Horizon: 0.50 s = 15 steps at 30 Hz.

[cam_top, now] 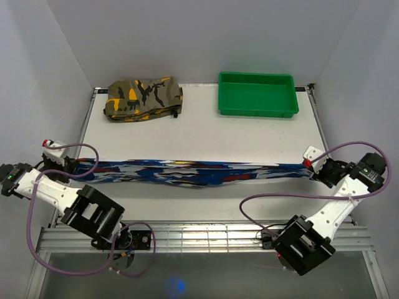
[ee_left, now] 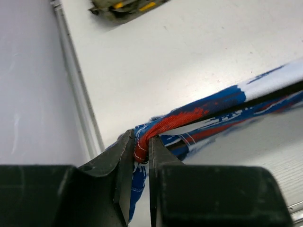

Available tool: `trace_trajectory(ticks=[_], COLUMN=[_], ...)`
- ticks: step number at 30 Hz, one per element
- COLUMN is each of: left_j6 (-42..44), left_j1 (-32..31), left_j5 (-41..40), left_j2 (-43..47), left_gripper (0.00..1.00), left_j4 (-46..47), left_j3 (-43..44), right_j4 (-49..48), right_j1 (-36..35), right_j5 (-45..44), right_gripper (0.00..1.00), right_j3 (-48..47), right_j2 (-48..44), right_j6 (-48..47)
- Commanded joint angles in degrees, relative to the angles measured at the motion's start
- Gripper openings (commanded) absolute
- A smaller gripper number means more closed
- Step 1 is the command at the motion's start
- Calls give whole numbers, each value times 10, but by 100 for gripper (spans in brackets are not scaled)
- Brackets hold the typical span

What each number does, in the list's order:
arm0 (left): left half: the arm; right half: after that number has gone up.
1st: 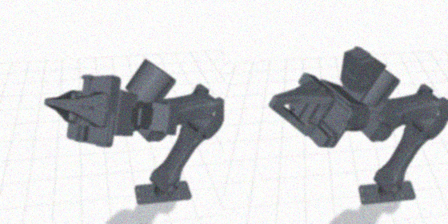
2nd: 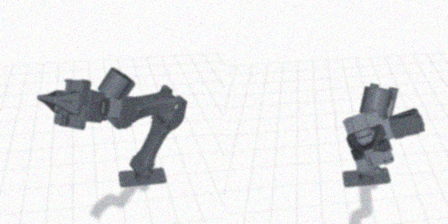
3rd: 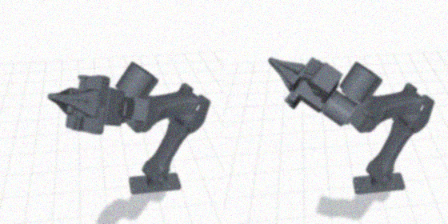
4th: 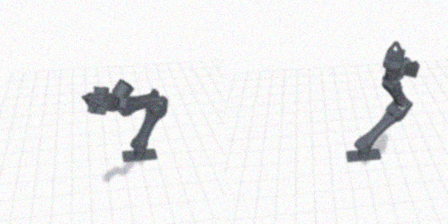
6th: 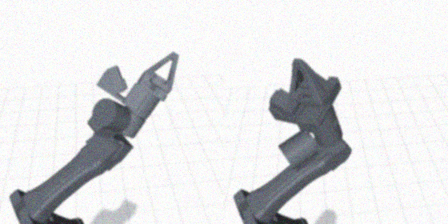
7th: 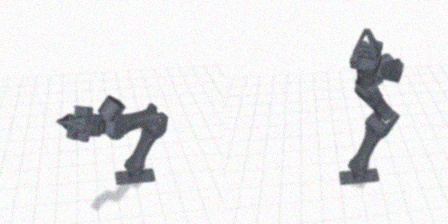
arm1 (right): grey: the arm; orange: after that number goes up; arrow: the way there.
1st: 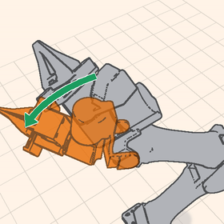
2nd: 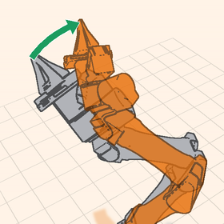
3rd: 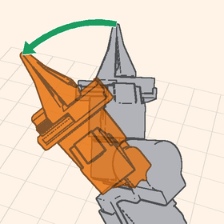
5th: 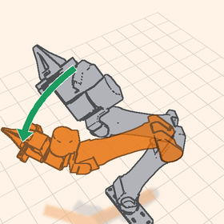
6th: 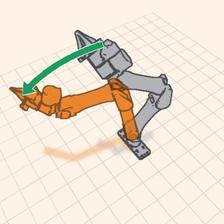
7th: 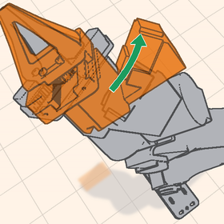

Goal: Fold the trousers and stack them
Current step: Fold the trousers

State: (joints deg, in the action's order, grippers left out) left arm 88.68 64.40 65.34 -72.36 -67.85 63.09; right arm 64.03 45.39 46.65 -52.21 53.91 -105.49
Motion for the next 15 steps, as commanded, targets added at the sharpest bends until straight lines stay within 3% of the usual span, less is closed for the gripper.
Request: trace_trajectory(ticks=[1,4,5,7,9,11,12,13,14,15], left_j6=[81,207,204,214,284,312,258,207,153,44], left_j1=[139,213,216,217,216,158,126,60,24,-6], left_j5=[42,63,58,33,34,10,-6,-28,-38,-49], left_j2=[11,-10,-21,-27,-27,-26,-24,-21,-17,-12], left_gripper=[0,0,0,0,0,0,0,0,0,0], left_j4=[15,-126,-125,-125,-126,-120,-106,-43,0,44], left_j3=[97,140,143,137,113,77,69,59,35,19], right_j4=[-5,47,74,79,55,-6,-56,-149,-177,-201], right_j1=[104,158,167,169,166,107,69,-5,-31,-52], right_j5=[-47,-38,-39,-46,-48,-81,-109,-156,-163,-169], right_gripper=[8,8,8,8,8,8,8,8,8,8], right_j3=[-64,-85,-90,-88,-68,-13,9,46,55,59], right_j2=[-12,-3,1,15,21,18,16,17,24,36], right_j6=[-95,-145,-170,-182,-212,-188,-92,-55,-33,21])
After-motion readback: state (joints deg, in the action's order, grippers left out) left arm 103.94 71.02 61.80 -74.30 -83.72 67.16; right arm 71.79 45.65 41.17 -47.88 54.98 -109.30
